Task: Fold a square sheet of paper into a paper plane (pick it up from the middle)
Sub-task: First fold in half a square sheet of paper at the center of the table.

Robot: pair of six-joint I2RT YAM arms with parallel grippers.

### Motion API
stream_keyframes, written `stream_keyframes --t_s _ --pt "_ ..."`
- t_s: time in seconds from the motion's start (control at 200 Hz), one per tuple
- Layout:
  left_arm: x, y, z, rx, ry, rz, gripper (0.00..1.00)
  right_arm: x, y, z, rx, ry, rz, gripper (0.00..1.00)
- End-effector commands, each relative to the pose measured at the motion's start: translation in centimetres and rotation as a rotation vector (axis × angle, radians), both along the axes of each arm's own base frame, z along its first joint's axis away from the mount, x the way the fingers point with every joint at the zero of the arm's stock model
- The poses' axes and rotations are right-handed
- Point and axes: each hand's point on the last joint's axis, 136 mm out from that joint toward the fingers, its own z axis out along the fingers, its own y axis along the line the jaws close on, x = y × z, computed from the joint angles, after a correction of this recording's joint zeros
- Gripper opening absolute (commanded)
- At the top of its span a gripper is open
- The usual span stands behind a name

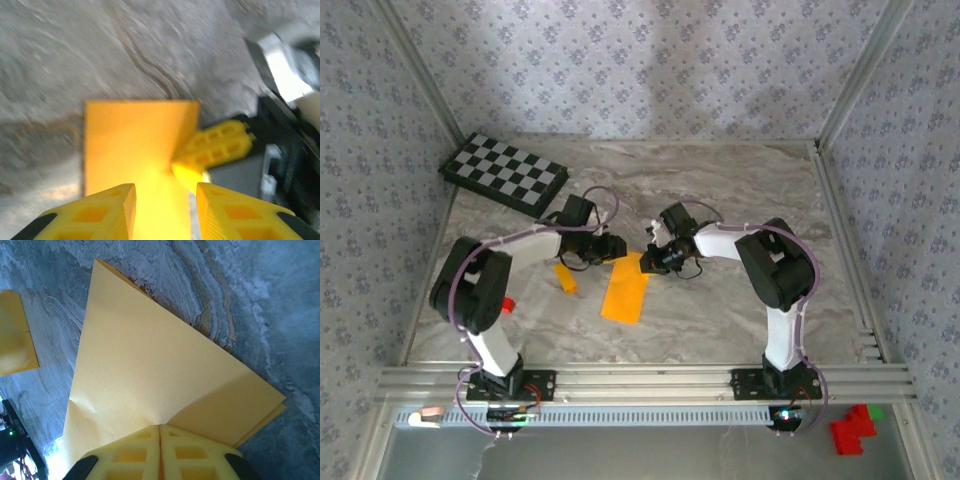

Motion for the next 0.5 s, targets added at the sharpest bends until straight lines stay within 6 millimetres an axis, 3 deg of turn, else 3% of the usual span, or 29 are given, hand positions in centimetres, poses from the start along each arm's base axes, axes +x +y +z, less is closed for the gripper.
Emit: stream_keyframes --t_s 0.0,0.495 --pt "-2.8 -0.2 0.0 -0.019 0.048 -0.021 0.37 -3.8 -7.5 -8.3 -0.367 0.152 -0.062 0.09" --pt "-5.6 0.5 -2.8 0.01 0.139 -0.053 0.2 -3.8 -7.3 -8.3 -0.366 0.142 -0.061 0.09"
